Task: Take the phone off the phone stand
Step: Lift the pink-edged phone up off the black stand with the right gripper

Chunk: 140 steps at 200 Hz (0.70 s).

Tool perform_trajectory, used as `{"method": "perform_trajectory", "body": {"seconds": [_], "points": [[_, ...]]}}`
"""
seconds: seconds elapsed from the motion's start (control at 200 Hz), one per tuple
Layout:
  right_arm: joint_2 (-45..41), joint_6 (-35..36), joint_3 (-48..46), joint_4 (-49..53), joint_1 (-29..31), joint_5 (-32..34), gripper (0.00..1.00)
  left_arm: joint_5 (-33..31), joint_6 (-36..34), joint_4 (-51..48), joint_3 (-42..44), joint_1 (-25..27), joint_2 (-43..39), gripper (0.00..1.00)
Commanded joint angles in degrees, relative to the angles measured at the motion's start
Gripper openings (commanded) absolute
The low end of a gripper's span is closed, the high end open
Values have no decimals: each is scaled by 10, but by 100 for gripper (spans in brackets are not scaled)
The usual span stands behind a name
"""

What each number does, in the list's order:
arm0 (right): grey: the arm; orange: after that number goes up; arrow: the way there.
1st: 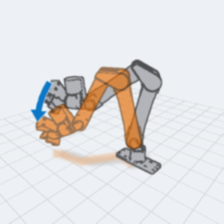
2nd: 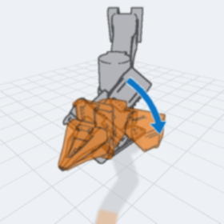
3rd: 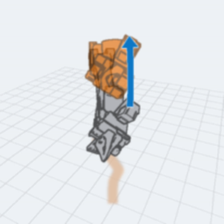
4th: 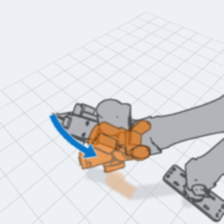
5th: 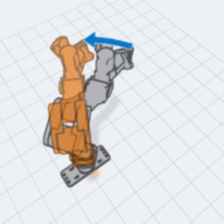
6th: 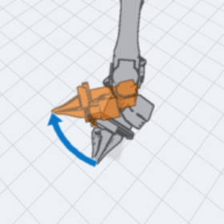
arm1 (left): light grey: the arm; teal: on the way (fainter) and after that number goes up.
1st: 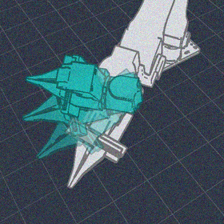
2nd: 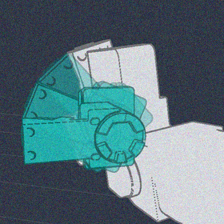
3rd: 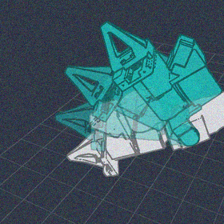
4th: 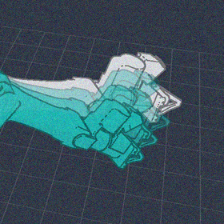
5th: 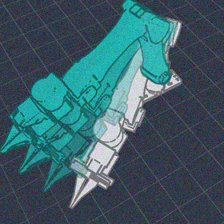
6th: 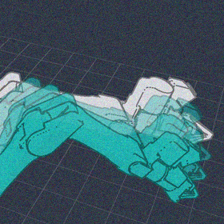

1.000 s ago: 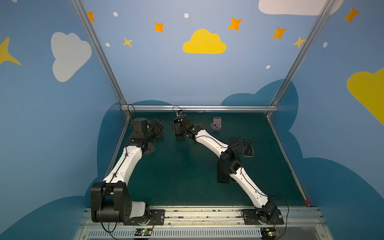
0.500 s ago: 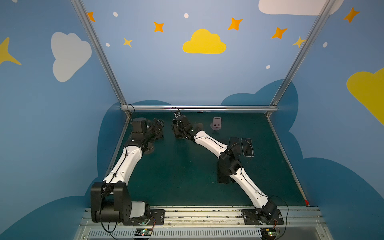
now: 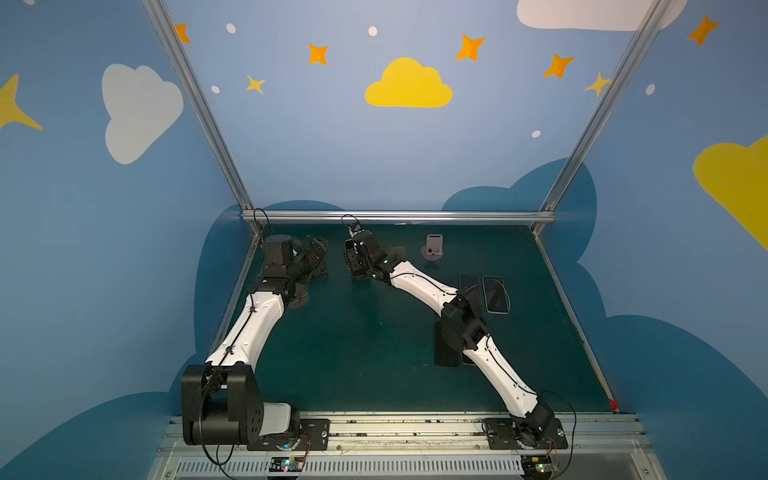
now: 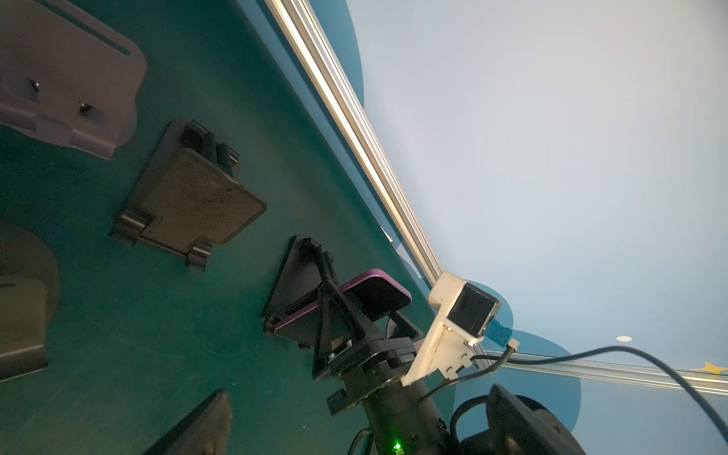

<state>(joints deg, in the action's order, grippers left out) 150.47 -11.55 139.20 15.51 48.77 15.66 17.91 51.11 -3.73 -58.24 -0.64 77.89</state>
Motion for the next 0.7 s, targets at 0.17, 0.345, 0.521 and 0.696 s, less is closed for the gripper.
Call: {"method": "perform_trajectory", "body": {"seconds": [0.17, 0.345, 0.521, 0.696], "points": [[-93, 14, -37, -41, 12, -5, 51, 8, 0, 19, 7, -3, -12, 100], [-117, 16, -64, -53, 18, -6, 51, 7, -10, 28, 12, -2, -17, 100], [-154, 24, -103, -58, 25, -4, 49, 13, -8, 35, 13, 0, -19, 100], [-234, 28, -203, -100, 34, 5, 49, 20, -6, 41, 15, 4, -22, 100]]}}
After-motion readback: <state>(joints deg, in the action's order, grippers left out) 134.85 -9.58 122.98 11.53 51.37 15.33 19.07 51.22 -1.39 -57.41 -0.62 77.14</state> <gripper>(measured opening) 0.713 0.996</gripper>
